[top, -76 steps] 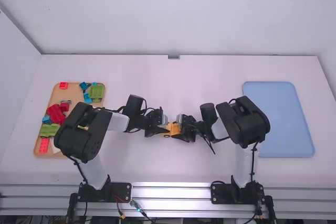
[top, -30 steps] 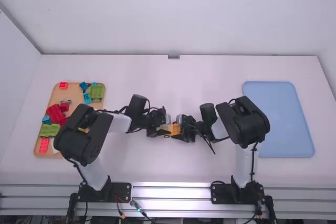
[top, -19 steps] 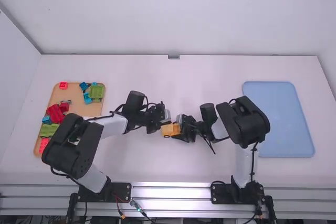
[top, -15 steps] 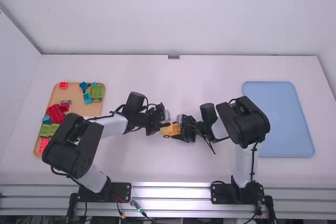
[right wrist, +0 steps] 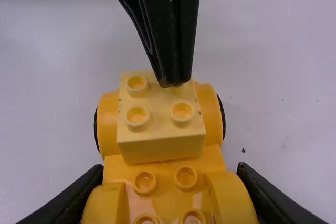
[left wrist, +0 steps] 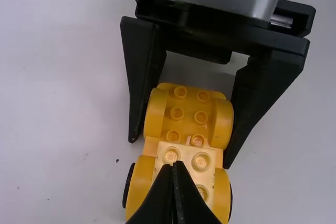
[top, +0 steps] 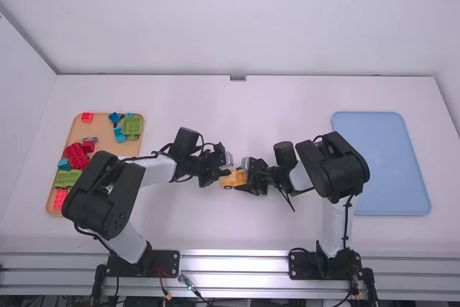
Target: Assemble lego blocks to make yellow taxi
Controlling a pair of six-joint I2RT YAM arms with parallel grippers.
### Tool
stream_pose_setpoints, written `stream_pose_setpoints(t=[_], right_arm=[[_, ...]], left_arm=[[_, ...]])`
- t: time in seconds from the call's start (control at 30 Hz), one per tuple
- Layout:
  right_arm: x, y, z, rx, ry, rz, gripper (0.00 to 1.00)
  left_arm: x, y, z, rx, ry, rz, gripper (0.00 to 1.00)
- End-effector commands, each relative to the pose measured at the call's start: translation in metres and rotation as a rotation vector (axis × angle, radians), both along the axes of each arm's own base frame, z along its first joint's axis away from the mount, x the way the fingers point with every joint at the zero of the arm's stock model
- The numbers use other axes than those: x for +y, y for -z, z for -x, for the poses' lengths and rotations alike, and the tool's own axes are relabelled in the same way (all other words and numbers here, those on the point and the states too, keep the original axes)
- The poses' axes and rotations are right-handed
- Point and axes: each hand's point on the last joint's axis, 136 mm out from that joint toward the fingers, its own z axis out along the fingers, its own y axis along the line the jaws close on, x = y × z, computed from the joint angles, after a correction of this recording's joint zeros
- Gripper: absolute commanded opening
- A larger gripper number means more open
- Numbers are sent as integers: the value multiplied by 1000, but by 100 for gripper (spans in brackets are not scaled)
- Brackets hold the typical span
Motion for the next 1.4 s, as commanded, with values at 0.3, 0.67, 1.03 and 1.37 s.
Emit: stream_pose_setpoints(t=[0.3,0.67,1.03,1.37], right_arm=[[-3,6,4,48,13,7,50],[-3,6,4,48,12,7,50],[-3,7,4,51,13,8,50],[-2,6,-1,60,28,10,58]], left_arm=[[9,28,25,76,51,-73,2],[4,54,38,123,83,-146,2],[-13,-30,-6,-74,113,-45,2],[28,-150,-58,-263,-185,-15,99]])
